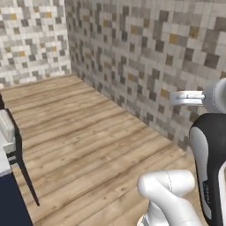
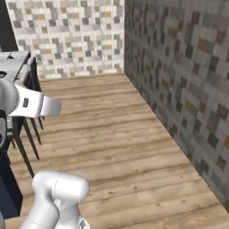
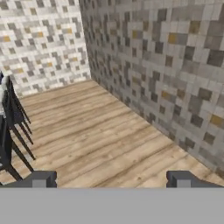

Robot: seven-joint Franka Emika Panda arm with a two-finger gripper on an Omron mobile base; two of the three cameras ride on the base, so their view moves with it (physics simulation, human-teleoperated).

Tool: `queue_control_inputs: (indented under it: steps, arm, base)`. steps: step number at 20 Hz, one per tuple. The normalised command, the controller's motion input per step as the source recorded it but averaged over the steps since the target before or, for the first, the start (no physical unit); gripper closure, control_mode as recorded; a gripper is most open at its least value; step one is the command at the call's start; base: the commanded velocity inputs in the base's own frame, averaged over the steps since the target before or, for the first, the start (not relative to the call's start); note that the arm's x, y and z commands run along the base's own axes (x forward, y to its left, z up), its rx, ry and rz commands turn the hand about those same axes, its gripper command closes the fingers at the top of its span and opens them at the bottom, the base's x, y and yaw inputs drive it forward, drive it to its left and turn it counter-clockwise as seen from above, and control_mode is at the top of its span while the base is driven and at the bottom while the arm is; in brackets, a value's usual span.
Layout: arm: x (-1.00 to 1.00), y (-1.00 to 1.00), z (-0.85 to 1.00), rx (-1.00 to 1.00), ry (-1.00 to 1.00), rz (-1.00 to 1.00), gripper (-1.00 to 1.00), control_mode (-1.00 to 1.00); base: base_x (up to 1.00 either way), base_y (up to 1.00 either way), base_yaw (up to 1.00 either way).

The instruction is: Transport the fish and sweet potato to the fridge. Place the fish on the rack containing meat and place the sweet potato on the rack containing the vegetable, ensuring meats and vegetables are on different racks.

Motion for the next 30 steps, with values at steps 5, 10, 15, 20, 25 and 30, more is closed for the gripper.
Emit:
queue_control_inputs:
  steps: [5, 10, 15, 20, 25, 30]
  arm:
    - [0.0, 0.0, 0.0, 0.0, 0.0, 0.0, -1.0, 1.0]
    - [0.0, 0.0, 0.0, 0.0, 0.0, 0.0, -1.0, 1.0]
    - [0.0, 0.0, 0.0, 0.0, 0.0, 0.0, -1.0, 1.0]
    - [0.0, 0.0, 0.0, 0.0, 0.0, 0.0, -1.0, 1.0]
    - [0.0, 0.0, 0.0, 0.0, 0.0, 0.0, -1.0, 1.0]
    - [0.0, 0.0, 0.0, 0.0, 0.0, 0.0, -1.0, 1.0]
  base:
    - [1.0, -0.59, 0.32]
    - [1.0, -0.55, 0.36]
    - [1.0, -0.41, 0.35]
    - [1.0, -0.21, 0.3]
    - [1.0, -0.37, 0.32]
    - [1.0, -0.58, 0.46]
